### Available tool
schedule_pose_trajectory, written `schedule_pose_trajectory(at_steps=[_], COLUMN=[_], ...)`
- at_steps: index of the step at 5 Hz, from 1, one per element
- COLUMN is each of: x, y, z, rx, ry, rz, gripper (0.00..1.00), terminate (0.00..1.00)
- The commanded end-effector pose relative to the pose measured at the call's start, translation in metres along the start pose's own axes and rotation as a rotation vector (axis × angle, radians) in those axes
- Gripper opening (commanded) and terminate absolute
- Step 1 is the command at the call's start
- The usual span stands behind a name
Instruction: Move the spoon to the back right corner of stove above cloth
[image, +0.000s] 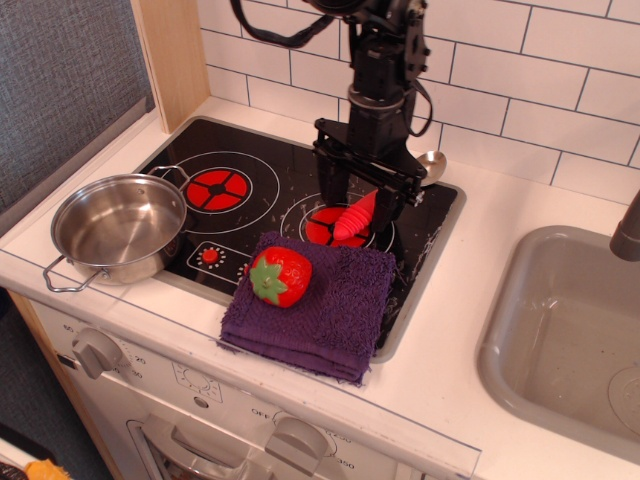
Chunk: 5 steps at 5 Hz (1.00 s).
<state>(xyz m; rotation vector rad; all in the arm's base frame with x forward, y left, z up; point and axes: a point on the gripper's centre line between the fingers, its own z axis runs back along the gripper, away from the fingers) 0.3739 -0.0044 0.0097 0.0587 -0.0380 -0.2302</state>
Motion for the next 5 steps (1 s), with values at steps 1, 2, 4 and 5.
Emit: schedule_pose_trajectory(at_steps=[1, 2, 4, 5], x=[-0.026, -0.045, -0.054, -0.054], y=[0.019, 0.028, 0.033, 0.033], z=[0.06, 0.077, 0.081, 0.081], rx=[-0.033, -0.071, -0.045, -0.045], ry=[-0.168, -0.197, -0.173, -0.173], rz=[0.001, -0.001, -0.011, -0.011], gripper=[1.0, 1.0, 1.0, 1.0], terminate=[0.0, 0.0, 0.0, 1.0])
